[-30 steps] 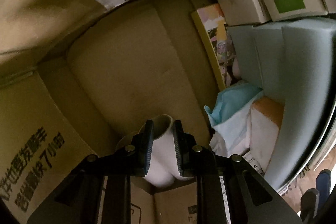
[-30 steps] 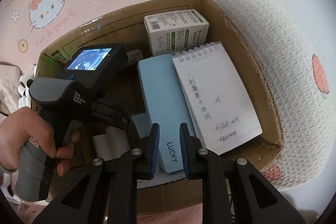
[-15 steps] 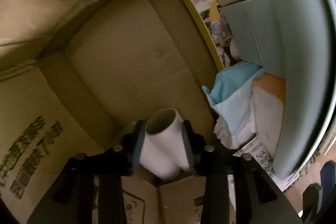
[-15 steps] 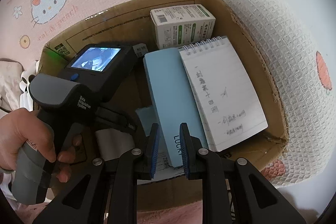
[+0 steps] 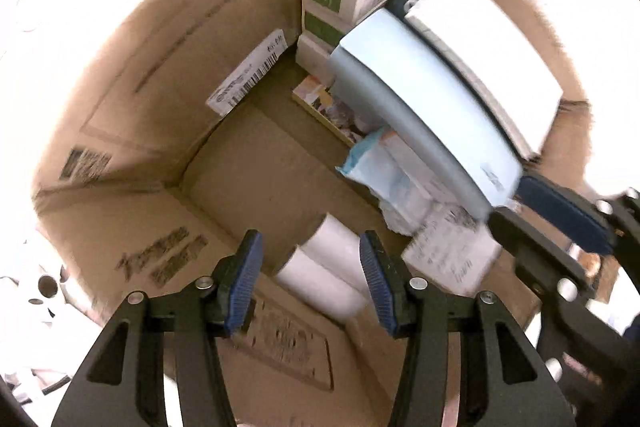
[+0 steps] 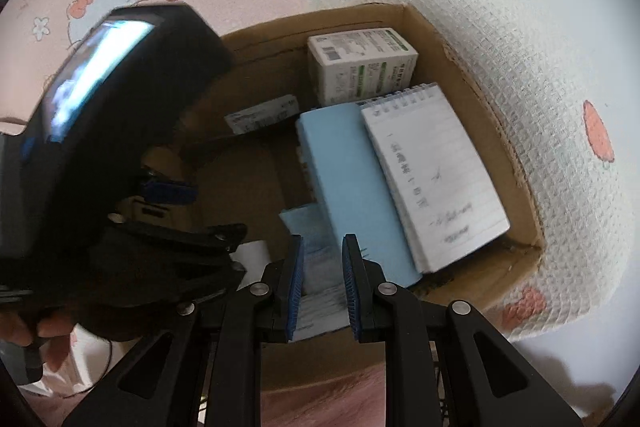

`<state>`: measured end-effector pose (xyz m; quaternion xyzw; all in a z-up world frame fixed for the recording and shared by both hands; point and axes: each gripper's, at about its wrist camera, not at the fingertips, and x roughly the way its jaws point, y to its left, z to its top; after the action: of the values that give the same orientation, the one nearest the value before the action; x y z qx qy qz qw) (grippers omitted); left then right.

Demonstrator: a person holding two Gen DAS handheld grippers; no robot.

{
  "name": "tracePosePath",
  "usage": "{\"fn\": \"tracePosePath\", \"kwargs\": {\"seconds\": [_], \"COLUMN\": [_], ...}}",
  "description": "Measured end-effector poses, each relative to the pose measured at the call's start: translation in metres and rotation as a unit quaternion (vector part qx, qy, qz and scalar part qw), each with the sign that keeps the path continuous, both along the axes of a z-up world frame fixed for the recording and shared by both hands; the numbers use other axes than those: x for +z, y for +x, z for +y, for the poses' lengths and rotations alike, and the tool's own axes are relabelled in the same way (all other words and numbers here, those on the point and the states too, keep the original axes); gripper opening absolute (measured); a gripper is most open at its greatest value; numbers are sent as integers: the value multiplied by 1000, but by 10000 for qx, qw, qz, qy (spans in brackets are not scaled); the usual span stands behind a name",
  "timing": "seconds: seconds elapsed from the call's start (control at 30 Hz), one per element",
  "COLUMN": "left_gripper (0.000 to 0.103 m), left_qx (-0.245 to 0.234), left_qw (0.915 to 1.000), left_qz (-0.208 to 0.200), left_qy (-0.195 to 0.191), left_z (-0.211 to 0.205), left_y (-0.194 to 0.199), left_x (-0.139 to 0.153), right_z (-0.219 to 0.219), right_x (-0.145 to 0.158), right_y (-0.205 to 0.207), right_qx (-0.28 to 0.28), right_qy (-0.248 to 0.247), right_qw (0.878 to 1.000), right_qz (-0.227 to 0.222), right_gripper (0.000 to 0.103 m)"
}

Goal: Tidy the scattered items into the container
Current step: 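Open the left gripper to release the tube into the box, then withdraw both grippers from the box back to the tube pile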

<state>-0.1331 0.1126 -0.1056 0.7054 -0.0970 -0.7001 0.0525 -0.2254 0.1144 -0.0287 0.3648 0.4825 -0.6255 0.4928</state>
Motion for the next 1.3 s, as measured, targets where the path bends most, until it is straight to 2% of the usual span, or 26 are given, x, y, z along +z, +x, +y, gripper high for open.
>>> {"fn": "tracePosePath", "kwargs": {"seconds": [0.13, 0.17, 0.2, 0.23, 0.27, 0.3, 0.37, 0.4, 0.43, 0.47, 0.63, 0.8, 0.97, 1.03, 1.2, 1.3], "left_gripper": [54, 54, 54, 54, 54, 54, 54, 55, 55, 55, 55, 55, 55, 55, 55, 55], "left_qx": [-224, -467, -550, -561, -613, -716, -859, -974, -1035, -1089, -1309, -1244, -867, -635, -157, 189], "left_qw": [9975, 9961, 9947, 9938, 9923, 9908, 9876, 9859, 9844, 9828, 9704, 9651, 9586, 9564, 9554, 9492], "left_qz": [415, 431, 580, 706, 833, 921, 1119, 1173, 1256, 1331, 1867, 2097, 2537, 2694, 2797, 3043], "left_qy": [529, 619, 644, 658, 678, 682, 689, 692, 675, 673, 793, 956, 962, 931, 933, 777], "left_z": [-17, 4, 5, 39, 55, 65, 68, 57, 53, 53, 46, 26, -12, -34, -76, -101], "left_y": [25, 25, 30, 28, 36, 22, 36, 32, 27, 29, 47, 64, 89, 102, 126, 146], "left_x": [42, 41, 49, 47, 43, 37, 37, 10, 1, -21, 11, 16, 16, 15, 13, 13], "right_z": [15, 19, 18, 20, 23, 26, 35, 36, 33, 35, 42, 44, 50, 51, 54, 55], "right_x": [8, 9, 8, 7, 8, 7, 5, 3, -2, -5, -11, -13, -8, -8, -13, -20], "right_y": [17, 26, 35, 44, 42, 49, 57, 61, 66, 70, 85, 102, 122, 134, 167, 188], "right_qx": [-55, -56, -82, -116, -138, -111, -65, -45, -37, -32, 57, 190, 611, 913, 1670, 2114], "right_qy": [-271, -351, -387, -407, -412, -419, -457, -462, -447, -423, -398, -454, -821, -989, -1304, -1481], "right_qw": [9996, 9994, 9992, 9991, 9990, 9990, 9988, 9989, 9989, 9991, 9991, 9987, 9943, 9904, 9771, 9661], "right_qz": [-12, -28, -52, -79, -102, -122, -142, -121, -101, -81, -122, -95, -309, -318, -214, -29], "right_gripper": [16, 16, 16, 16, 16, 16, 16, 16, 16, 16, 16, 16, 16, 16, 16, 16]}}
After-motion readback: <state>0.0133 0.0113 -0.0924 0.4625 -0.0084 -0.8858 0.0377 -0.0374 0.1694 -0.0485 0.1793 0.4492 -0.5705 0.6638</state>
